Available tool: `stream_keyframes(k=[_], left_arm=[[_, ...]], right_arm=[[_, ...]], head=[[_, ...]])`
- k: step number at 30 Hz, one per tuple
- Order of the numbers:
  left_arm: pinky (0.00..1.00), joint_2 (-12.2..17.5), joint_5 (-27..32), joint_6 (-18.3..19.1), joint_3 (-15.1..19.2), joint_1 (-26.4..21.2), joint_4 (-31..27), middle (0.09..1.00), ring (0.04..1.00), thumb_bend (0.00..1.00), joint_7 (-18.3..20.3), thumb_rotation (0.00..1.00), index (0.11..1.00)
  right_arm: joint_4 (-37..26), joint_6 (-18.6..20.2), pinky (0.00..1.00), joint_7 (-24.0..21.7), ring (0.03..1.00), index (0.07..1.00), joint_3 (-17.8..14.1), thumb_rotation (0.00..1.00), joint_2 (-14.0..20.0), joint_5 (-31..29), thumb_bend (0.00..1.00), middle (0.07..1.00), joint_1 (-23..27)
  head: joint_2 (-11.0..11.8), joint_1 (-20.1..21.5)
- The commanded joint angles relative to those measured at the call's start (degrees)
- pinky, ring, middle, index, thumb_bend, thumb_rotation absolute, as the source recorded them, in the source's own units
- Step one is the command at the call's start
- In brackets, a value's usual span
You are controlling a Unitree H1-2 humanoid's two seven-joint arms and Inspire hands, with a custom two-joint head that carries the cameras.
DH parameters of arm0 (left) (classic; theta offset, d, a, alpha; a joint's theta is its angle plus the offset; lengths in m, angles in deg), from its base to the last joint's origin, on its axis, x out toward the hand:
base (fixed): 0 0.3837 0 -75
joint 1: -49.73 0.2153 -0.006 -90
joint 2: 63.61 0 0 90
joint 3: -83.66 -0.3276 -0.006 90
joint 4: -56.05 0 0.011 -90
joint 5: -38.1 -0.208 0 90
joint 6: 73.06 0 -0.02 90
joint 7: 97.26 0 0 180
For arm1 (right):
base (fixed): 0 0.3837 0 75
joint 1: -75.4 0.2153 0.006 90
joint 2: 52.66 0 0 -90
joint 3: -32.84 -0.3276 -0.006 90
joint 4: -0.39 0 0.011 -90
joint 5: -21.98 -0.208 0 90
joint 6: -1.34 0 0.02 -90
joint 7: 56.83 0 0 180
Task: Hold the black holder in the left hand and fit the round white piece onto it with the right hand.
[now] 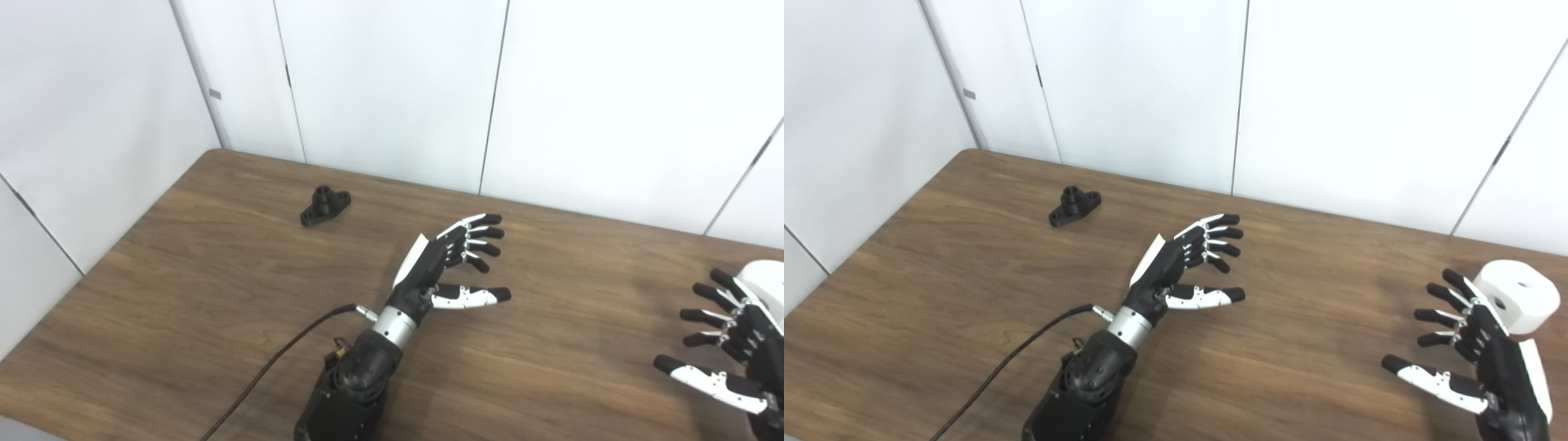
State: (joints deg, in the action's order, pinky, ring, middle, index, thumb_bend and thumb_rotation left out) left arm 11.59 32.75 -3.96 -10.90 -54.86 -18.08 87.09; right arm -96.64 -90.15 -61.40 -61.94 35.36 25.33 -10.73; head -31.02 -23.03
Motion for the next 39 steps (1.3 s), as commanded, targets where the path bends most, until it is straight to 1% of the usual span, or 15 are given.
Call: stream_keyframes(k=[1,7,11,12,16,18,20,22,24,26,28,31,35,38,39], left_arm=[[0.56,-0.9,0.7,-0.9,-0.4,2.0,2.3,0.788,0.704,0.77,-0.5,0.02,0.825],[0.52,-0.8,0.2,-1.4,0.0,1.9,1.9,0.776,0.680,0.73,-1.2,0.00,0.765],[0.54,0.2,0.6,1.9,1.0,1.7,-2.1,0.746,0.667,0.72,-1.0,0.00,0.714],[0.56,0.7,1.3,3.4,1.5,1.7,-3.7,0.719,0.656,0.72,-0.7,0.00,0.691],[0.56,3.7,1.4,8.1,2.6,1.3,-9.2,0.694,0.648,0.71,0.7,0.00,0.664],[0.54,5.6,2.3,9.4,2.9,0.7,-10.7,0.696,0.641,0.70,2.2,0.00,0.663],[0.51,8.3,3.3,11.9,3.6,-0.1,-12.8,0.702,0.628,0.70,4.0,0.00,0.667],[0.49,10.2,3.0,13.1,3.9,-0.6,-14.1,0.701,0.612,0.70,4.5,0.00,0.670],[0.49,12.1,2.2,14.2,4.4,-1.2,-15.2,0.690,0.604,0.72,4.6,0.00,0.669],[0.54,14.1,1.3,14.8,4.7,-1.9,-15.9,0.702,0.642,0.73,4.7,0.00,0.673],[0.56,16.1,-0.8,15.1,5.0,-2.6,-16.4,0.717,0.666,0.74,4.2,0.00,0.680],[0.60,18.4,-2.2,17.2,6.2,-3.7,-17.5,0.761,0.730,0.77,3.7,0.00,0.711],[0.63,19.8,-4.4,19.6,8.1,-5.1,-19.4,0.805,0.774,0.77,2.1,0.00,0.736],[0.64,20.4,-7.2,21.1,9.7,-6.0,-21.1,0.841,0.802,0.73,0.1,0.00,0.761],[0.67,20.7,-8.5,21.3,10.3,-6.4,-21.3,0.847,0.818,0.73,-1.0,0.00,0.765]], right_arm=[[-1.5,-1.9,0.52,0.5,0.684,0.877,-0.6,0.00,0.8,-0.2,0.79,0.819,1.4],[-0.8,-2.3,0.52,0.1,0.676,0.873,-0.7,0.00,1.0,-0.8,0.79,0.817,1.5],[-0.8,-2.1,0.52,0.1,0.674,0.868,-0.7,0.00,1.1,-0.8,0.79,0.812,1.7],[-0.8,-2.0,0.51,0.0,0.672,0.865,-0.8,0.00,1.1,-0.9,0.79,0.812,1.7],[-1.0,-1.6,0.51,0.0,0.667,0.862,-0.8,0.01,1.2,-0.7,0.80,0.808,1.6],[-1.1,-1.5,0.50,-0.1,0.665,0.861,-0.8,0.02,1.3,-0.7,0.80,0.808,1.6],[-1.1,-1.3,0.51,-0.2,0.665,0.858,-0.8,0.02,1.4,-0.8,0.80,0.810,1.5],[-1.0,-1.4,0.51,-0.3,0.670,0.859,-0.8,0.02,1.5,-0.8,0.79,0.811,1.6],[-0.7,-1.8,0.52,-0.2,0.671,0.862,-0.8,0.00,1.6,-0.7,0.78,0.812,1.6],[-0.6,-2.0,0.51,-0.3,0.669,0.862,-0.9,0.00,1.7,-0.9,0.78,0.813,1.6],[-0.4,-2.1,0.52,-0.3,0.672,0.862,-0.9,0.00,1.6,-1.1,0.78,0.815,1.6],[-0.3,-2.5,0.51,-0.2,0.669,0.864,-0.8,0.00,1.6,-0.9,0.78,0.816,1.5],[-0.1,-2.6,0.50,-0.2,0.672,0.865,-0.7,0.00,1.7,-1.0,0.77,0.819,1.5],[-0.1,-2.3,0.51,-0.1,0.673,0.866,-0.6,0.00,1.7,-0.9,0.77,0.822,1.4],[-0.1,-2.3,0.51,-0.1,0.672,0.866,-0.6,0.00,1.7,-0.8,0.77,0.821,1.4]], head=[[-0.1,0.2],[-0.2,0.5],[-0.2,0.4],[-0.2,0.4],[-0.3,0.4],[-0.2,0.3],[-0.2,0.1],[-0.2,0.0],[-0.2,-0.1],[-0.2,-0.3],[-0.2,-0.3],[-0.2,-0.3],[-0.2,-0.4],[-0.2,-0.4],[-0.2,-0.4]])
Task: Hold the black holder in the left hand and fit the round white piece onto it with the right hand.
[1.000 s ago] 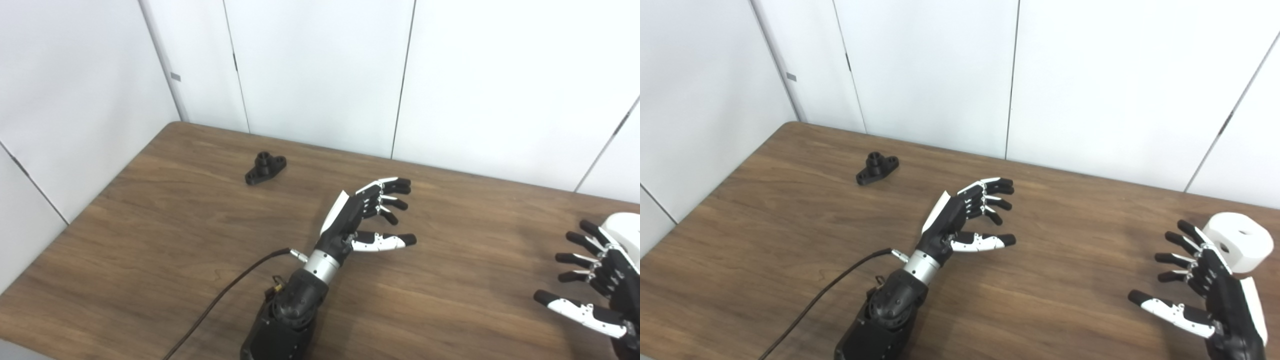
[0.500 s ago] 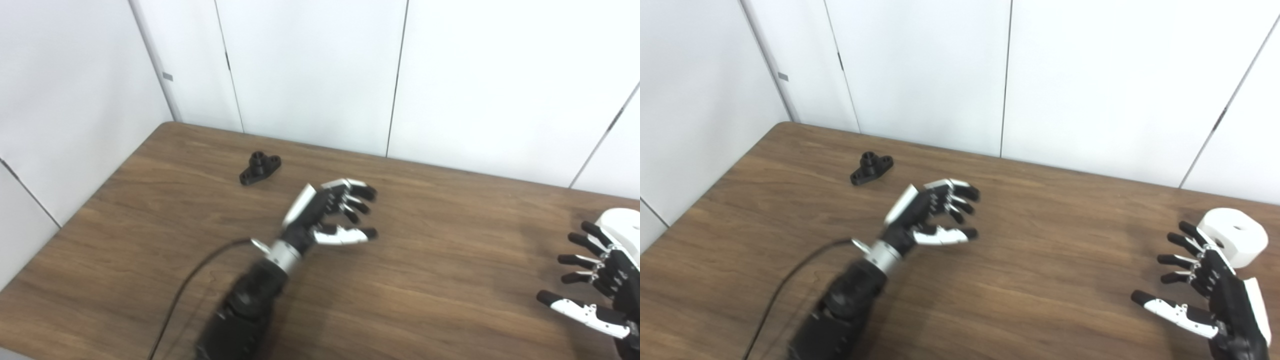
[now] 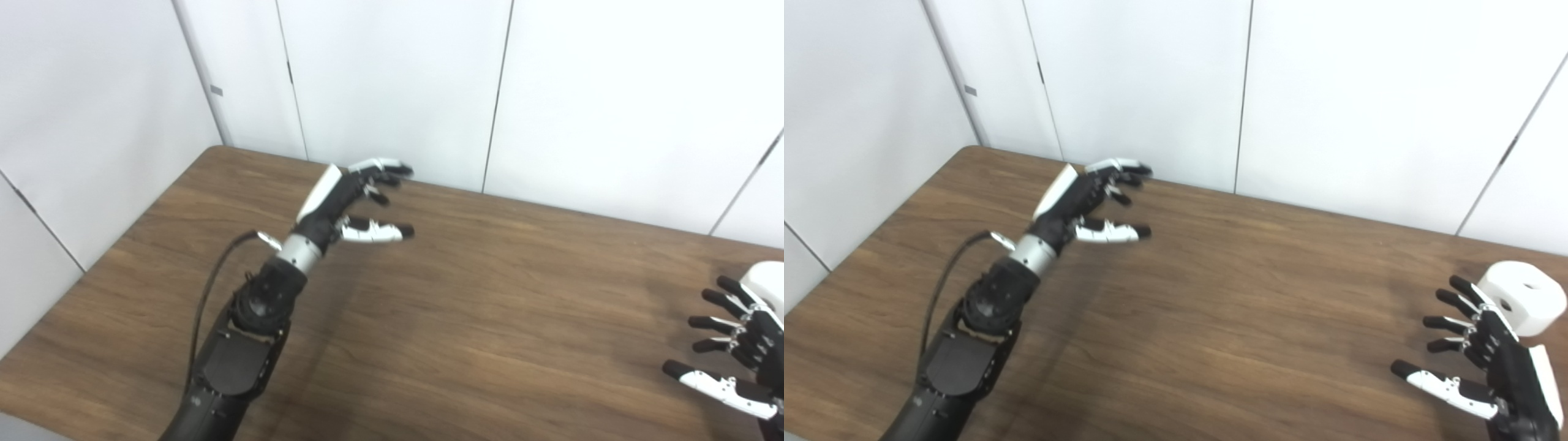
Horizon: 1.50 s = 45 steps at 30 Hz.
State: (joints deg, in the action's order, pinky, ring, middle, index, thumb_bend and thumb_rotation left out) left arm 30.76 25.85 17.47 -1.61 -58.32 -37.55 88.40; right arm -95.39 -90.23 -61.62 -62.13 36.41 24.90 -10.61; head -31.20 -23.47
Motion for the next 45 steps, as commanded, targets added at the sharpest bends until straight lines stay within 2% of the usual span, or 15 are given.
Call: stream_keyframes(k=[1,5,7,8,13,18,20,26,29,35,45], left_arm=[[0.70,1.9,-3.1,0.0,1.4,-3.3,-1.9,0.853,0.832,0.73,-3.3,0.00,0.770],[0.84,4.2,-7.6,0.4,2.6,-5.0,-0.3,0.891,0.917,0.71,-5.6,0.03,0.773],[0.87,4.5,-8.8,1.1,3.1,-5.6,0.3,0.909,0.947,0.72,-6.5,0.04,0.771],[0.89,4.7,-9.7,1.9,3.4,-5.9,0.5,0.932,0.970,0.72,-7.2,0.08,0.781],[0.88,5.6,-12.9,2.6,3.7,-6.9,3.0,0.966,0.990,0.76,-10.4,0.18,0.810],[0.90,6.3,-15.5,4.6,3.7,-7.9,5.5,0.999,1.000,0.82,-12.2,0.18,0.833],[0.95,6.5,-16.0,5.5,3.6,-8.4,6.5,1.000,1.000,0.87,-12.3,0.19,0.852],[0.92,7.5,-19.8,10.0,2.0,-9.2,8.7,1.000,1.000,0.97,-12.0,0.27,0.859],[0.99,7.9,-20.0,12.6,1.0,-9.8,10.0,1.000,1.000,0.99,-10.6,0.28,0.859],[1.00,8.2,-21.2,17.2,-1.3,-10.6,12.2,1.000,1.000,1.00,-9.2,0.36,0.858],[1.00,8.2,-21.9,20.2,-4.2,-10.9,16.5,1.000,1.000,1.00,-9.9,0.37,0.803]], right_arm=[[-1.3,-2.3,0.51,0.3,0.669,0.864,-0.4,0.00,0.7,-0.3,0.77,0.818,1.3],[-1.2,-2.4,0.51,0.3,0.666,0.860,-0.6,0.00,0.6,-0.6,0.76,0.815,1.3],[-1.1,-2.5,0.51,0.1,0.667,0.861,-0.7,0.00,0.7,-0.9,0.76,0.816,1.3],[-1.1,-2.6,0.50,0.1,0.665,0.862,-0.7,0.00,0.7,-0.9,0.75,0.816,1.3],[-1.2,-2.4,0.51,0.2,0.661,0.857,-0.7,0.00,0.8,-0.7,0.76,0.811,1.3],[-1.2,-2.5,0.49,0.0,0.652,0.860,-0.8,0.00,0.8,-1.1,0.76,0.812,1.2],[-1.3,-2.4,0.49,0.1,0.654,0.858,-0.8,0.00,0.8,-1.1,0.76,0.811,1.2],[-1.9,-1.9,0.50,0.1,0.658,0.856,-0.8,0.00,0.6,-1.3,0.76,0.811,1.1],[-1.7,-2.2,0.49,0.2,0.658,0.855,-0.8,0.00,0.7,-1.2,0.75,0.812,1.1],[-1.6,-2.4,0.49,0.3,0.653,0.850,-0.8,0.00,0.8,-0.8,0.75,0.803,1.2],[-1.7,-2.7,0.48,0.3,0.649,0.842,-0.8,0.03,0.9,-1.0,0.75,0.798,1.3]], head=[[0.0,0.0],[-0.2,-0.2],[-0.2,-0.2],[-0.2,-0.3],[-0.3,-0.2],[-0.4,-0.3],[-0.4,-0.3],[-0.4,0.0],[-0.5,-0.1],[-0.5,-0.1],[-0.6,0.6]])
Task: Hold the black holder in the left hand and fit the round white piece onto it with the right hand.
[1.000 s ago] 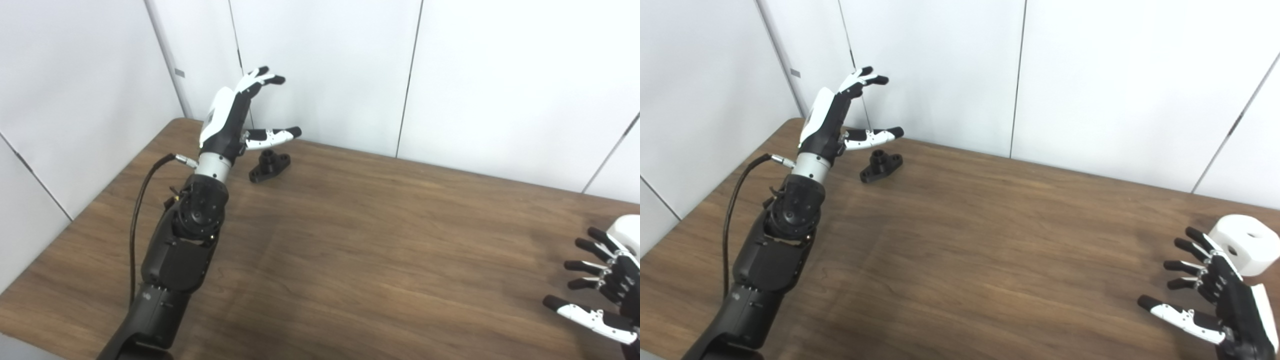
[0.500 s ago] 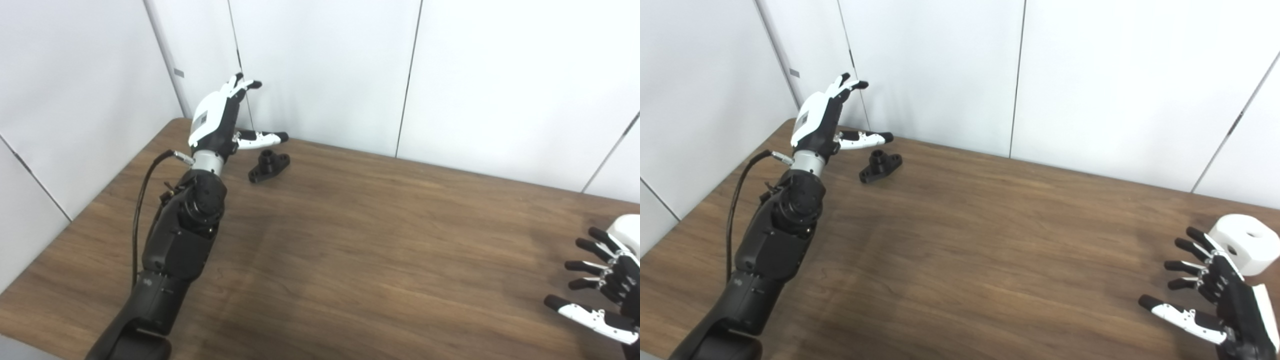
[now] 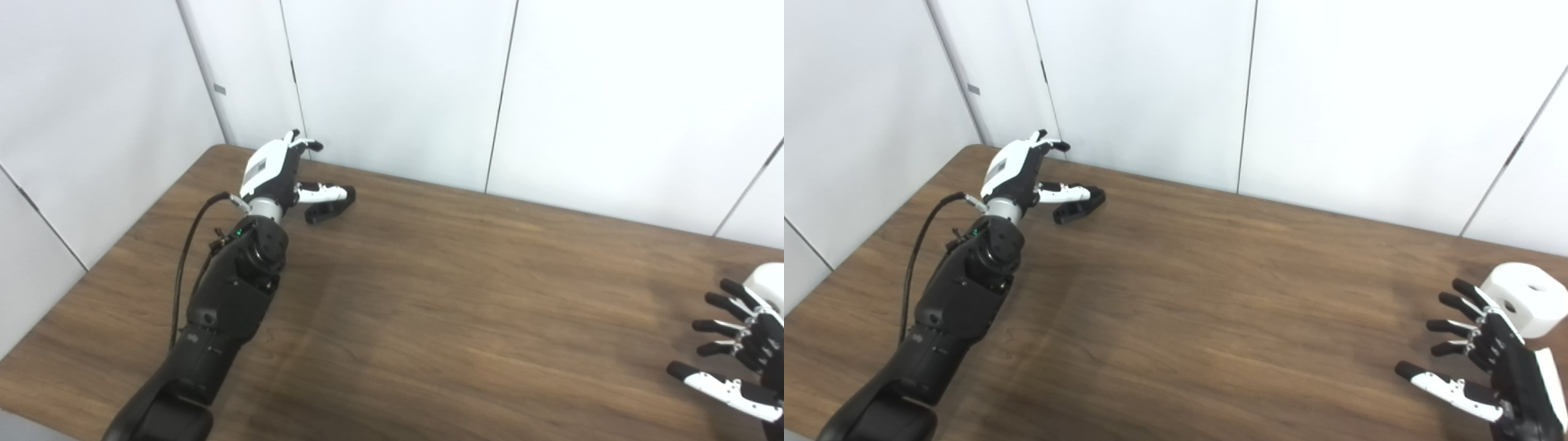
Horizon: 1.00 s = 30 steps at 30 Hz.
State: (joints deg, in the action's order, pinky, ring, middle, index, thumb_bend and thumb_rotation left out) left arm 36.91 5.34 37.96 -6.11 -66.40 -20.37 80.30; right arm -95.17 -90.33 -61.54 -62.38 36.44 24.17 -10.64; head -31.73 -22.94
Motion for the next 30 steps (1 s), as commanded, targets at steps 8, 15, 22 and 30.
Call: stream_keyframes(k=[8,15,22,30], left_arm=[[1.00,2.5,-3.3,-0.5,-2.4,-2.3,3.5,1.000,1.000,1.00,-4.4,0.38,0.825],[1.00,3.1,-4.9,0.0,-3.9,-1.5,5.4,1.000,1.000,1.00,-6.6,0.37,0.837],[1.00,2.9,-4.5,-0.1,-3.8,-1.1,6.7,1.000,1.000,1.00,-7.8,0.34,0.841],[1.00,2.4,-3.9,-1.4,-3.9,-0.7,8.1,1.000,1.000,1.00,-9.2,0.33,0.814]], right_arm=[[-2.8,-1.8,0.47,0.2,0.639,0.837,-1.0,0.03,0.8,-0.8,0.75,0.791,0.8],[-3.5,-1.6,0.46,0.0,0.628,0.837,-1.2,0.03,1.2,-1.1,0.75,0.786,0.3],[-3.6,-1.2,0.47,-0.2,0.637,0.836,-1.3,0.06,1.5,-1.2,0.76,0.788,-0.2],[-3.9,-1.6,0.48,-0.2,0.648,0.843,-1.4,0.05,1.6,-1.1,0.75,0.796,-0.6]], head=[[-0.4,0.3],[-0.8,0.5],[-1.1,0.5],[-1.6,0.6]])
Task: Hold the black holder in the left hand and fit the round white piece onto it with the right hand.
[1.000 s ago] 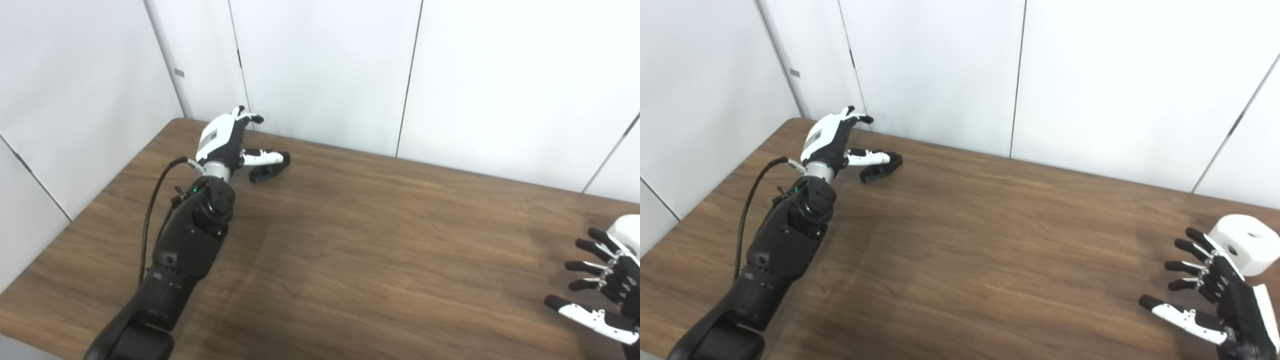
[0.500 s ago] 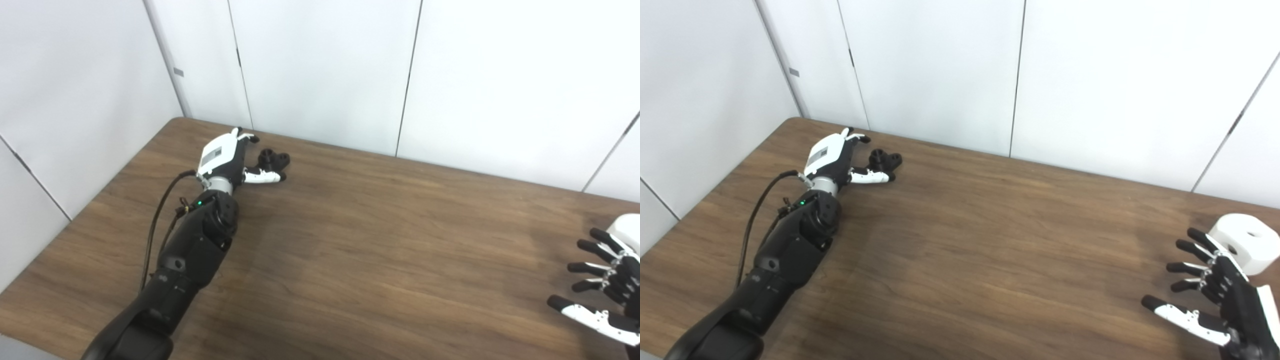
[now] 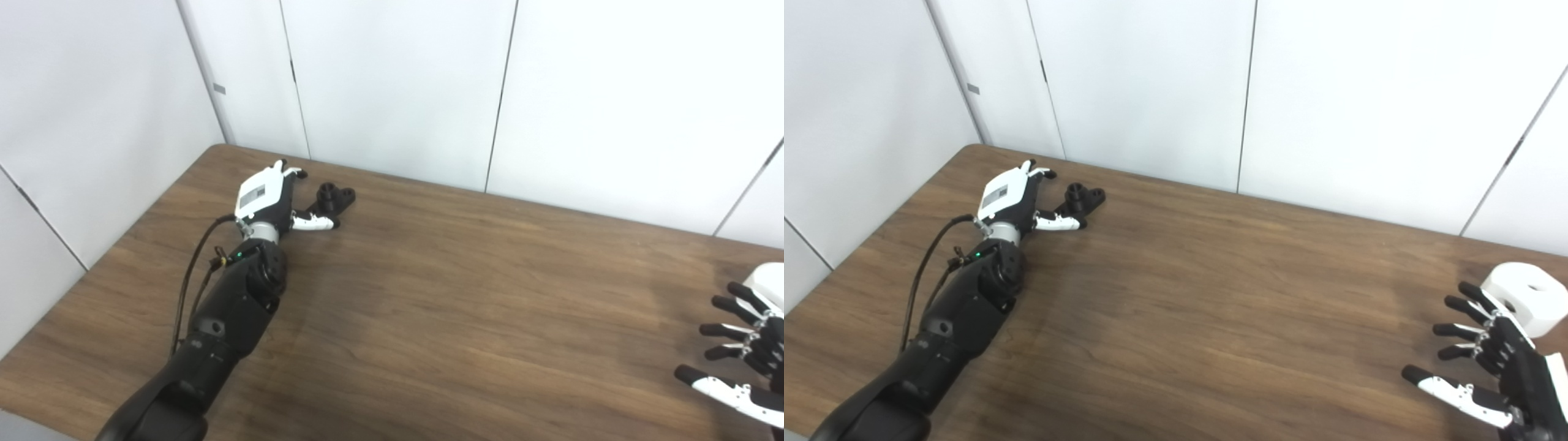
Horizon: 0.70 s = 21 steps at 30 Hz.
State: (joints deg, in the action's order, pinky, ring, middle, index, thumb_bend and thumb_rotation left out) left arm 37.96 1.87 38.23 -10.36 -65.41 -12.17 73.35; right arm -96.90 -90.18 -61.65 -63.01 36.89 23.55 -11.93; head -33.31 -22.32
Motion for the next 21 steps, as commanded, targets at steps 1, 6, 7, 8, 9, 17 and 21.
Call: stream_keyframes(k=[1,6,7,8,9,17,21], left_arm=[[1.00,1.1,0.0,-1.8,0.5,-1.7,0.1,1.000,1.000,1.00,-2.4,0.33,0.804],[1.00,0.2,1.9,-3.4,0.6,-1.9,1.8,1.000,1.000,0.99,-2.4,0.30,0.757],[1.00,0.0,2.3,-4.1,0.5,-1.9,2.5,1.000,1.000,0.99,-2.5,0.30,0.749],[1.00,-0.1,2.6,-4.7,0.4,-2.0,2.9,1.000,1.000,0.98,-2.6,0.29,0.739],[1.00,-0.3,3.2,-5.2,0.6,-2.0,3.4,1.000,1.000,0.98,-2.8,0.29,0.735],[1.00,-2.9,8.1,-8.3,2.6,-2.0,6.7,1.000,1.000,0.94,-4.1,0.24,0.689],[1.00,-3.5,8.9,-9.0,2.5,-2.1,8.7,1.000,1.000,0.93,-5.5,0.25,0.683]], right_arm=[[-2.3,-1.6,0.47,-0.1,0.646,0.844,-0.7,0.05,1.1,-0.7,0.74,0.796,0.7],[-2.7,-1.3,0.47,-0.2,0.641,0.845,-0.8,0.03,1.1,-0.9,0.73,0.795,0.5],[-2.8,-1.1,0.47,-0.2,0.642,0.845,-0.8,0.05,1.0,-0.9,0.74,0.796,0.5],[-2.9,-1.0,0.47,-0.2,0.642,0.843,-0.8,0.06,1.0,-0.9,0.74,0.795,0.5],[-2.9,-0.9,0.47,-0.2,0.642,0.843,-0.8,0.07,1.0,-0.9,0.74,0.794,0.5],[-3.7,-0.4,0.46,-0.3,0.636,0.838,-0.7,0.08,1.1,-0.7,0.73,0.791,0.4],[-4.3,0.1,0.46,-0.3,0.631,0.833,-0.7,0.12,1.1,-0.5,0.73,0.787,0.1]], head=[[-0.1,0.0],[-0.3,0.1],[-0.3,0.1],[-0.4,0.2],[-0.4,0.2],[-0.7,0.5],[-0.9,0.7]])
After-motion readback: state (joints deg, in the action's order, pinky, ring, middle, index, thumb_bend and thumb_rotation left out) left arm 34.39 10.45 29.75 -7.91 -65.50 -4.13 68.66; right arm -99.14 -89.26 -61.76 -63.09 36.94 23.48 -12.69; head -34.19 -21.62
